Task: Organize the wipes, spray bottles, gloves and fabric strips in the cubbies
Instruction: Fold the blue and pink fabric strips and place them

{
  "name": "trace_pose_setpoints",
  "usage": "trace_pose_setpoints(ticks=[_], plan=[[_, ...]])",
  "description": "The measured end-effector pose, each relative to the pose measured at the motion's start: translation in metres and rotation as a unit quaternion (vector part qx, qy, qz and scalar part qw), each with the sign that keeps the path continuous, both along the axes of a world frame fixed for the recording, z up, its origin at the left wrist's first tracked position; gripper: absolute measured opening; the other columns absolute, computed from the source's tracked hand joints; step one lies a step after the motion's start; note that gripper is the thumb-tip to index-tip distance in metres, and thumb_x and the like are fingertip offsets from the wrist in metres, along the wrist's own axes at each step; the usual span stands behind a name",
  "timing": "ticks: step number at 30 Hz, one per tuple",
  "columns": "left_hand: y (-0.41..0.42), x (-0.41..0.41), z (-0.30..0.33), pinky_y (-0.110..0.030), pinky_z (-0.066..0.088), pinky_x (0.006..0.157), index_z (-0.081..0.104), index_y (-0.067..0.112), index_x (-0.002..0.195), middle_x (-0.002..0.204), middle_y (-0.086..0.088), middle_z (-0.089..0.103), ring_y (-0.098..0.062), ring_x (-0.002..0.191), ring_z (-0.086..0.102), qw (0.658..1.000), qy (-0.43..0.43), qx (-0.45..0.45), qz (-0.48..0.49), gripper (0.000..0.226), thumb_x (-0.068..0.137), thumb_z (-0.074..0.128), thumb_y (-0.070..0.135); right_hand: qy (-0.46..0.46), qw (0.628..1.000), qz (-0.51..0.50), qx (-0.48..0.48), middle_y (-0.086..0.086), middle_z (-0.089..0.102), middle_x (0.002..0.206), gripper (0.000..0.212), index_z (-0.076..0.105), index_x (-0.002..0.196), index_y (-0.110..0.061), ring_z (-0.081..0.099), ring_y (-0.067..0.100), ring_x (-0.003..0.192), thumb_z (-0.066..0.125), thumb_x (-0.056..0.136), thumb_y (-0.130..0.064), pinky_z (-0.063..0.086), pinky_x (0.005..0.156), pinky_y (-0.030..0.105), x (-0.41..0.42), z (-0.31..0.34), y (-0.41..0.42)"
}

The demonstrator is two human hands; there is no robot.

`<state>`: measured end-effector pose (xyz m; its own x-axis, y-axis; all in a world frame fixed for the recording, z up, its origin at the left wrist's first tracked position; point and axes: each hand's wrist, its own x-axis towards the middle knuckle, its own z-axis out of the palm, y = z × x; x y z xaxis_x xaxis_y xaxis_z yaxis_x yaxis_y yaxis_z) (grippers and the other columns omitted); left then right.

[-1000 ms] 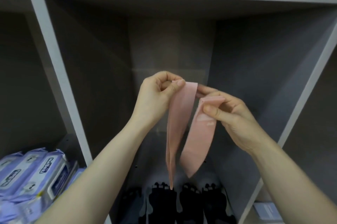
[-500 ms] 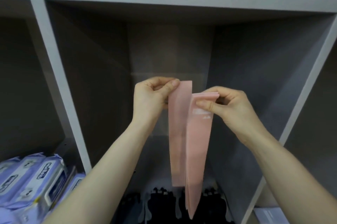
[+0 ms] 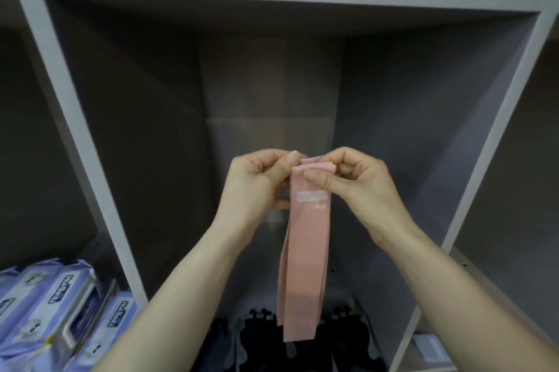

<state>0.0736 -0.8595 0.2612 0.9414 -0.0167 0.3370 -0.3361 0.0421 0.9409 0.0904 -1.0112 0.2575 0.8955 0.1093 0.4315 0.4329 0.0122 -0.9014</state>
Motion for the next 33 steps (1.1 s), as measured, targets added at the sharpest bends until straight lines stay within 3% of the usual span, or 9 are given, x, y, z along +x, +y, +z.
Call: trace_pose_setpoints(ticks=[8,13,16,20,22,24,26,30,33], plan=[[0.001,-0.001,-0.002,-0.030,0.059,0.060,0.072,0.002,0.094,0.086,-0.019,0.073,-0.023,0.075,0.072,1.000,-0.009,0.021,-0.015,0.022,0.093,0.055,0.016,-0.021,0.997,-0.045,-0.055,0.020,0.071,0.085,0.013,0.069,0.075,-0.008,0.060,0.016,0.071,0.080,0.070,-0.013,0.051,0.065,0.021,-0.001,0.000,-0.001],[0.000,-0.002,-0.004,-0.025,0.056,0.056,0.073,0.005,0.092,0.085,-0.010,0.075,-0.016,0.077,0.073,0.999,-0.021,0.026,-0.027,0.031,0.078,0.065,0.032,-0.026,0.995,-0.055,-0.074,0.021,0.069,0.081,0.021,0.069,0.073,-0.010,0.057,0.018,0.069,0.082,0.067,-0.025,0.049,0.066,0.028,-0.003,-0.002,-0.004],[-0.002,0.000,-0.009,-0.024,0.056,0.055,0.072,0.006,0.093,0.082,-0.007,0.076,-0.015,0.076,0.073,0.999,-0.037,0.032,-0.011,0.021,0.078,0.070,0.020,-0.028,0.995,-0.065,-0.067,0.019,0.070,0.083,0.033,0.066,0.074,-0.011,0.060,0.020,0.072,0.080,0.059,-0.037,0.051,0.067,0.031,-0.004,-0.004,-0.003],[-0.005,0.003,-0.015,-0.023,0.054,0.051,0.071,0.003,0.090,0.078,-0.008,0.076,-0.015,0.070,0.072,0.999,-0.031,-0.021,-0.004,0.013,0.083,0.067,0.013,-0.025,0.995,-0.068,-0.063,0.012,0.071,0.085,0.028,0.060,0.080,-0.019,0.059,0.015,0.074,0.084,0.066,-0.018,0.049,0.065,0.020,0.000,-0.008,-0.004],[-0.005,0.005,-0.016,-0.024,0.054,0.049,0.071,0.003,0.090,0.075,-0.008,0.074,-0.016,0.066,0.071,0.999,-0.025,-0.033,0.014,0.013,0.084,0.066,0.013,-0.036,0.988,-0.086,-0.124,0.000,0.068,0.092,0.038,0.059,0.093,-0.026,0.058,0.009,0.080,0.085,0.064,-0.023,0.042,0.066,0.008,0.001,-0.008,-0.006],[-0.004,0.007,-0.018,-0.025,0.054,0.048,0.071,0.003,0.089,0.073,-0.009,0.073,-0.016,0.063,0.069,0.999,-0.024,-0.029,0.025,0.013,0.084,0.066,0.014,-0.032,0.978,-0.084,-0.189,-0.013,0.064,0.103,0.053,0.058,0.107,-0.032,0.057,0.002,0.089,0.084,0.061,-0.035,0.040,0.071,0.005,0.001,-0.002,-0.009],[-0.004,0.008,-0.020,-0.024,0.054,0.048,0.071,0.003,0.089,0.071,-0.008,0.072,-0.015,0.062,0.068,0.999,-0.027,-0.027,0.019,0.012,0.085,0.065,0.013,-0.021,0.973,-0.049,-0.223,-0.014,0.067,0.105,0.051,0.063,0.108,-0.030,0.061,0.000,0.093,0.081,0.061,-0.040,0.043,0.075,0.009,0.002,0.004,-0.012],[-0.007,0.004,-0.022,-0.016,0.048,0.047,0.071,0.005,0.086,0.067,-0.001,0.072,-0.006,0.058,0.066,0.998,-0.054,-0.004,0.010,0.009,0.083,0.066,0.011,0.003,0.980,0.018,-0.197,0.002,0.076,0.083,0.017,0.075,0.087,-0.014,0.072,0.017,0.084,0.079,0.071,-0.021,0.056,0.087,0.037,0.001,0.008,-0.014],[-0.006,0.005,-0.029,-0.017,0.049,0.052,0.068,0.018,0.108,0.075,0.000,0.070,-0.004,0.069,0.066,0.997,-0.075,0.023,0.023,0.030,0.079,0.068,0.026,-0.008,0.978,-0.011,-0.208,-0.002,0.076,0.076,0.009,0.078,0.081,-0.018,0.073,0.013,0.079,0.079,0.073,-0.023,0.056,0.088,0.040,-0.003,0.007,-0.015]])
